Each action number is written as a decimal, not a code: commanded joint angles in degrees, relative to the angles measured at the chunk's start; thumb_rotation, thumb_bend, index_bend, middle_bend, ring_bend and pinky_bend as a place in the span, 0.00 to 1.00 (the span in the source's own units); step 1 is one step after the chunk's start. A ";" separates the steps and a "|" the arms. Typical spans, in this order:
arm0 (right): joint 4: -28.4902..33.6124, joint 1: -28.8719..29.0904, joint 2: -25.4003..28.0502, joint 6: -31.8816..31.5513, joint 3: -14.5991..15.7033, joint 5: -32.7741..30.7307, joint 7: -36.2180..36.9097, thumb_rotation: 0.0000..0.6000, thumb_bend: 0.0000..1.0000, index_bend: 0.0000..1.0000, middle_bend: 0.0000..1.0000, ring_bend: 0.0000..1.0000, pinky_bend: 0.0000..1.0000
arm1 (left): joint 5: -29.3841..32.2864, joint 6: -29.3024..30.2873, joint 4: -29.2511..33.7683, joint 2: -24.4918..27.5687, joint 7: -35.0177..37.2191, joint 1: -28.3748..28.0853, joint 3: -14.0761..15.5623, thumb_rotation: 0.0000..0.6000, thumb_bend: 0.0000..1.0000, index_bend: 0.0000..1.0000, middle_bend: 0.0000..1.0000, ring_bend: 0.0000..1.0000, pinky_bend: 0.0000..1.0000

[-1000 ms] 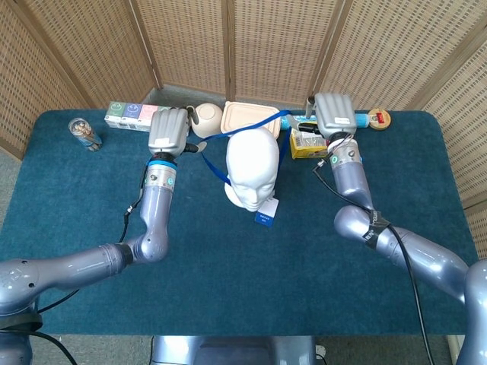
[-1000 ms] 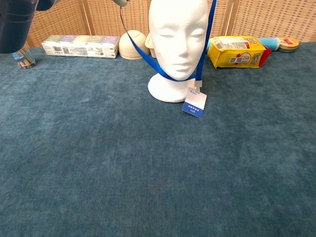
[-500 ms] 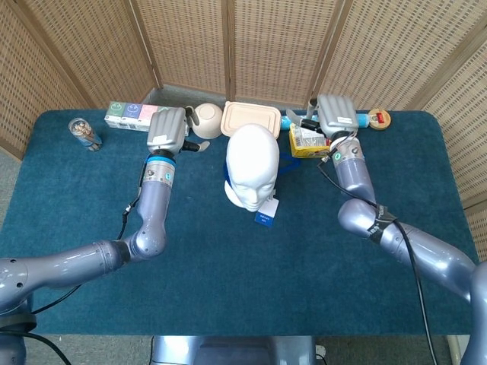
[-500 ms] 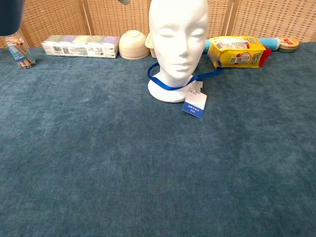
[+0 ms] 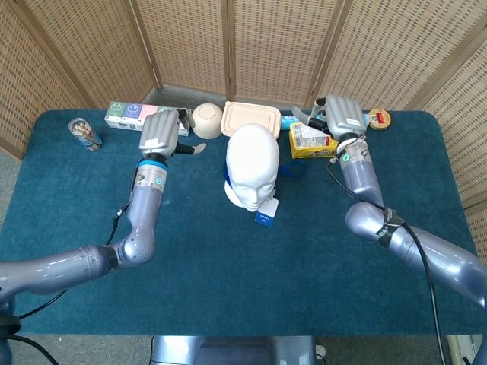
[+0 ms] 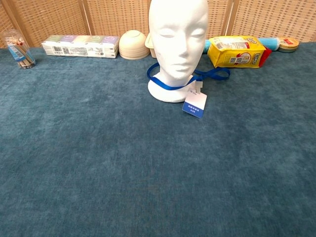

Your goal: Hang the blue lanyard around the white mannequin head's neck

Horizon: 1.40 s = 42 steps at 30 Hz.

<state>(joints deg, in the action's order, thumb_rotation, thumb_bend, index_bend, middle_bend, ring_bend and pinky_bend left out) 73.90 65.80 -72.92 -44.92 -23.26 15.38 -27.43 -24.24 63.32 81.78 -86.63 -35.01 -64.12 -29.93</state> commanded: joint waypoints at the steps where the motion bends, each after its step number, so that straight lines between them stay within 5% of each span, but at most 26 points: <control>1: 2.12 -1.88 0.76 -2.45 -1.03 2.46 3.19 0.00 0.27 0.51 0.81 0.93 1.00 | -0.63 1.10 3.60 2.28 1.09 2.19 0.80 0.73 0.09 0.44 0.44 0.40 0.55; 9: 9.13 -7.67 2.67 -10.04 -2.07 9.59 10.43 0.00 0.27 0.51 0.78 0.92 1.00 | -4.22 3.74 12.88 8.31 2.52 7.98 4.47 0.73 0.09 0.44 0.43 0.35 0.48; 17: 21.83 -17.84 5.39 -22.39 0.04 23.08 18.59 0.00 0.31 0.51 0.75 0.87 0.96 | -17.67 8.22 23.19 15.94 7.44 18.97 14.50 0.73 0.09 0.43 0.40 0.31 0.42; 22: 28.25 -24.42 6.67 -29.59 4.15 31.45 20.41 0.00 0.31 0.51 0.74 0.85 0.95 | -27.98 11.69 26.19 20.14 12.93 26.52 20.96 0.73 0.09 0.42 0.40 0.30 0.40; 30: 33.90 -32.82 7.33 -37.83 10.58 40.23 19.37 0.00 0.31 0.51 0.69 0.80 0.91 | -41.54 19.57 24.67 23.79 22.74 38.61 29.97 0.73 0.09 0.42 0.40 0.30 0.40; 42: 34.46 -43.87 9.07 -44.10 19.17 46.66 15.18 0.00 0.31 0.52 0.68 0.76 0.83 | -48.75 27.07 17.13 24.51 31.85 51.50 35.59 0.73 0.09 0.42 0.40 0.30 0.38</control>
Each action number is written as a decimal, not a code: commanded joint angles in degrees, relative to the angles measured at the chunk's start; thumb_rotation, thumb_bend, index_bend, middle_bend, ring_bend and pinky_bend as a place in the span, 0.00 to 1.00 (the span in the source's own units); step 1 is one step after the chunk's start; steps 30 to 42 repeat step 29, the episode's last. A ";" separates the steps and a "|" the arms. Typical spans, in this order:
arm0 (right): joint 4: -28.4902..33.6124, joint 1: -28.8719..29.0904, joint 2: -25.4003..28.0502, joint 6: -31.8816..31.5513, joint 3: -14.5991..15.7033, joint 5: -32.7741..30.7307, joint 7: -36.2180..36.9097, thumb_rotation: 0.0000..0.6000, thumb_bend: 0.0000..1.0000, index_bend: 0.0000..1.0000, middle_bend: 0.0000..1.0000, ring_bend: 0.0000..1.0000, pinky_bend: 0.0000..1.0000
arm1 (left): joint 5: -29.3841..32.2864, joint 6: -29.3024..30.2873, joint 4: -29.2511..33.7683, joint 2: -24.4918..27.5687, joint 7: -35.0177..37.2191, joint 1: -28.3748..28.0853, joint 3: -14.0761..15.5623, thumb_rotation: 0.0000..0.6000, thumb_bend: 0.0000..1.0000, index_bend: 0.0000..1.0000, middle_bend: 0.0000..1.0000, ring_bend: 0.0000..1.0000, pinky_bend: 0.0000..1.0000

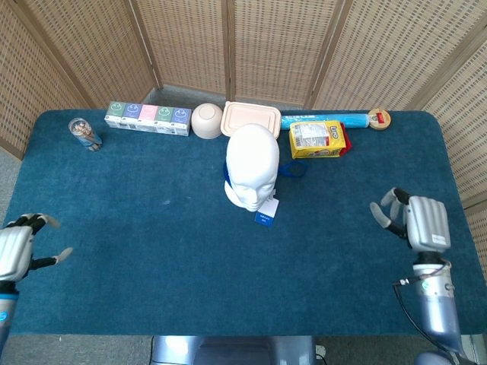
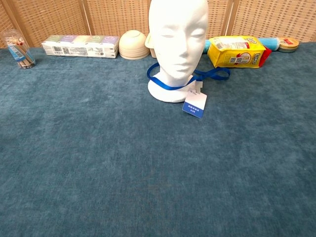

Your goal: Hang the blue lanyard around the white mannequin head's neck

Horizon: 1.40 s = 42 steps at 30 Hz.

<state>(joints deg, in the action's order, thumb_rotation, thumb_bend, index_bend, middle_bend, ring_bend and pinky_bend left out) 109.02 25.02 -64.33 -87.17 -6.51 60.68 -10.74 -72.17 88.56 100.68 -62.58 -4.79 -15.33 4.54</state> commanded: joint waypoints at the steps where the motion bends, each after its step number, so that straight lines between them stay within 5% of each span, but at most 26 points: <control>1: -0.80 -3.87 0.45 -2.52 2.90 2.22 -1.77 0.00 0.31 0.52 0.68 0.76 0.83 | -1.46 2.33 -2.28 0.49 1.99 3.44 1.32 0.73 0.09 0.42 0.40 0.30 0.38; 15: -0.60 -11.77 1.85 -7.49 5.15 6.82 -6.47 0.00 0.32 0.54 0.68 0.75 0.82 | -4.71 5.40 -3.93 0.16 4.21 10.82 1.33 0.74 0.09 0.42 0.40 0.30 0.37; 42: -0.85 -14.65 2.57 -4.54 3.74 8.09 -3.97 0.00 0.32 0.54 0.68 0.75 0.82 | -5.10 2.30 -2.14 1.27 2.57 11.54 -1.50 0.74 0.09 0.42 0.40 0.30 0.36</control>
